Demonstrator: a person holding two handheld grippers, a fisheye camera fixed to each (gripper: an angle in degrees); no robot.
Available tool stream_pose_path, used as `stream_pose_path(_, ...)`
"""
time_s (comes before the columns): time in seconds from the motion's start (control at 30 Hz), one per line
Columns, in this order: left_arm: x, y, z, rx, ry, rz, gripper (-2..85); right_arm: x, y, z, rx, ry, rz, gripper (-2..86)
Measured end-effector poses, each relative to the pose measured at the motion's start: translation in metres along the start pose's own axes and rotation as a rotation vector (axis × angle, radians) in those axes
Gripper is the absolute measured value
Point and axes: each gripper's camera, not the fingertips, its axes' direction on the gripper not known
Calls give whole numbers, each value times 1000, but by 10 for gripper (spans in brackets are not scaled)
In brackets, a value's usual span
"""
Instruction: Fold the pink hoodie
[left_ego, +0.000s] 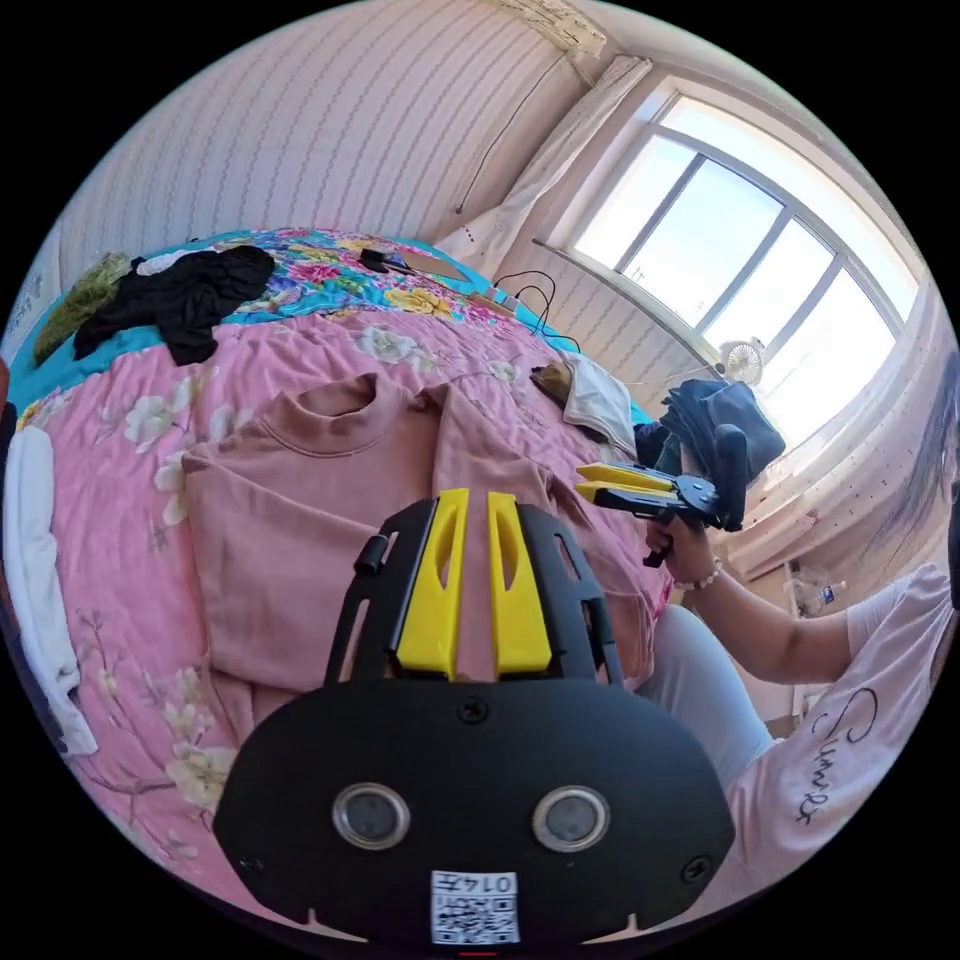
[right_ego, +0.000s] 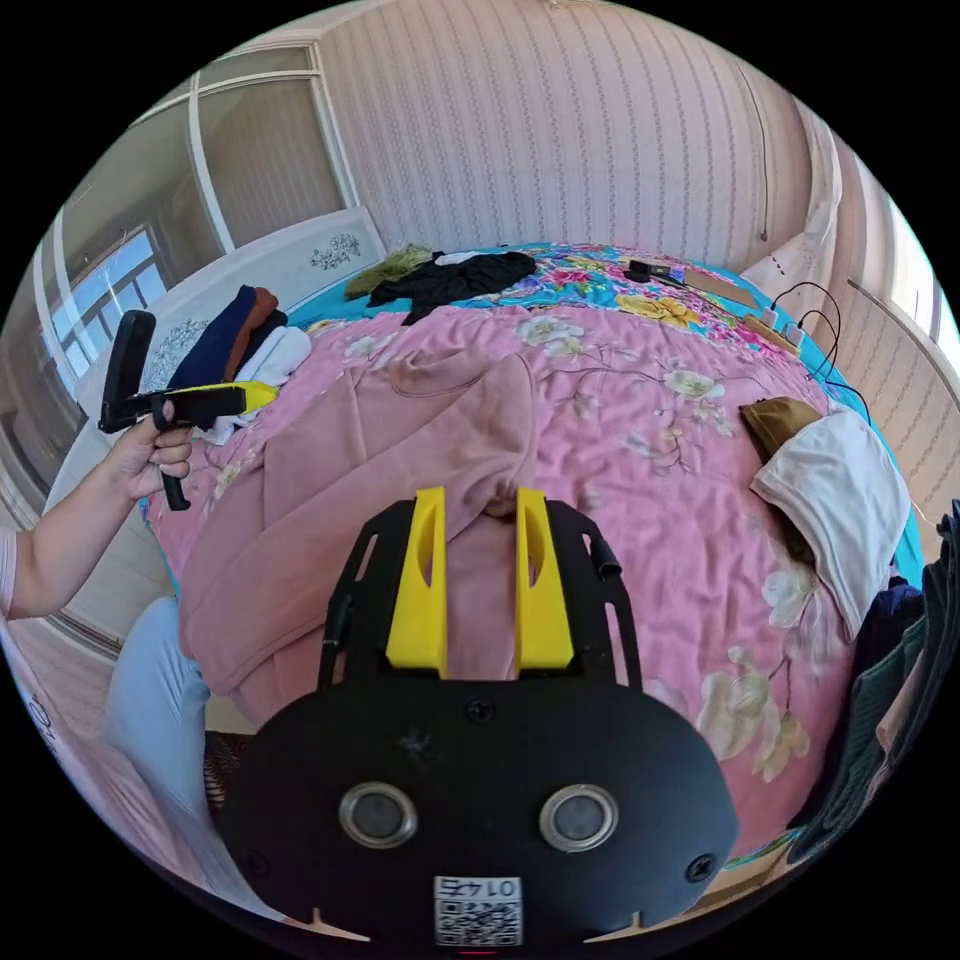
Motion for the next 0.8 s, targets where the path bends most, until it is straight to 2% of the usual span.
stream_pose_path(0.13,-7,-71,63,-27,-71,25,48,30,-23,11,-9,-28,97,92)
stream_pose_path(0.3,-29,-110,133,-133,-193,-15,72,52,-38,34,-108,-92,131,56)
stream_pose_path(0.33,-32,-112,138,-141,-185,-31,67,58,-41,35,-120,-104,122,42)
stream_pose_path(0.4,-38,-119,143,-97,-67,-52,6,65,-44,30,-116,-107,102,29)
stream_pose_path(0.5,-33,-129,149,-47,-64,10,-5,78,-48,12,-93,-98,89,19)
stream_pose_path(0.63,-34,-137,186,-190,-141,37,5,100,-51,18,-122,-86,125,18)
stream_pose_path(0.8,-44,-132,147,-136,-111,77,57,115,-60,26,-169,-91,120,28)
